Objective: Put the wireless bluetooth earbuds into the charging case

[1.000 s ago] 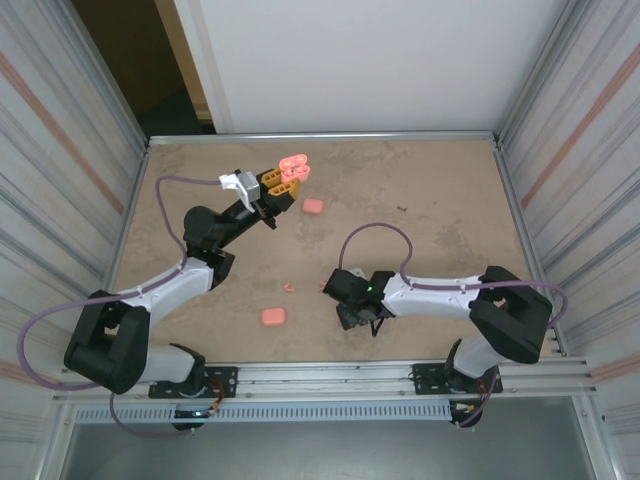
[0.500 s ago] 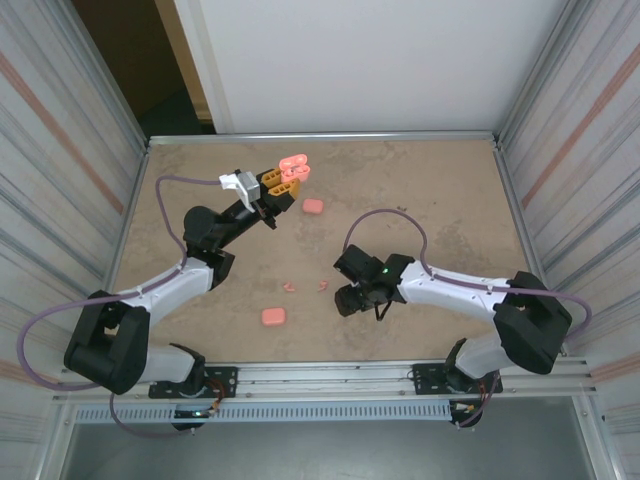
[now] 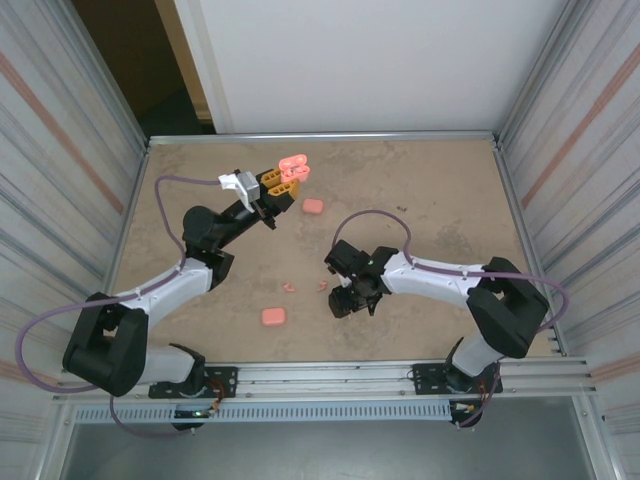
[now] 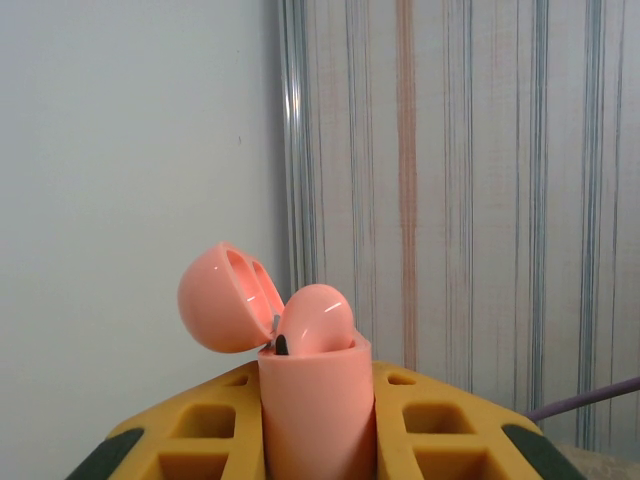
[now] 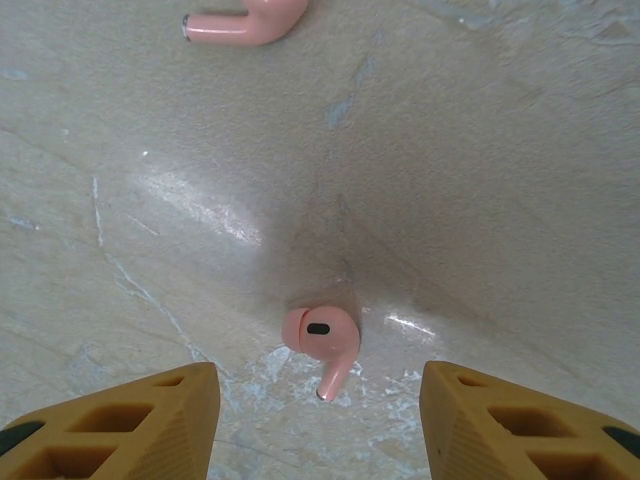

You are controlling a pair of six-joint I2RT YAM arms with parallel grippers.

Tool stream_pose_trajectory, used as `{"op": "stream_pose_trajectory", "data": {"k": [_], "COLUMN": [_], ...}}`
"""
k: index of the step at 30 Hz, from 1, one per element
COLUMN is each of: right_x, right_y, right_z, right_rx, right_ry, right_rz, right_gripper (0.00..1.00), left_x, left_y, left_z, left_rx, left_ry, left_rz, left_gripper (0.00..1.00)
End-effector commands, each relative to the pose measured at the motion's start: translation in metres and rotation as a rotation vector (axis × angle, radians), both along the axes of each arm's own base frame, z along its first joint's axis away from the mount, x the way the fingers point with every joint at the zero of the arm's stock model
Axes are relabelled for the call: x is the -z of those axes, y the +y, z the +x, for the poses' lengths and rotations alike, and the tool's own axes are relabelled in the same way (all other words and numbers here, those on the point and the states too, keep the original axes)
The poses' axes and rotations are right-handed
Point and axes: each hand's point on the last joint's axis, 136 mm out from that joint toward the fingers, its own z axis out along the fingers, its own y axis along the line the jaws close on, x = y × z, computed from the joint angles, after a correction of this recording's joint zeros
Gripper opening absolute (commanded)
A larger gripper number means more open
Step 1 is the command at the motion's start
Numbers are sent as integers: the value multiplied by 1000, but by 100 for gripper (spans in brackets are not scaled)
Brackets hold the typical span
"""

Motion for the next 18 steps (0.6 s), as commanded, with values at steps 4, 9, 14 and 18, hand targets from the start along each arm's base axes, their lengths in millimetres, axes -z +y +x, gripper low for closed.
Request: {"op": "stream_pose_trajectory", "data": {"k": [4, 9, 14, 18], "right_x": [1, 7, 10, 14], "right_y": [7, 9, 11, 10], "right_z": [3, 3, 3, 3], "right_rx": [-28, -30, -31, -33], "right_ry": [18, 31, 37, 45], "right_rz": [2, -9, -11, -21], "right_gripper": [51, 51, 45, 45], "left_x": [-14, -14, -13, -14], "left_y": [4, 4, 4, 4], "left_z": [-11, -11, -11, -12], "left_rx": [-8, -9, -8, -9], "left_ry": [-63, -63, -62, -63], "left_rz": [-9, -8, -8, -9], "left_gripper": [0, 0, 0, 0]}}
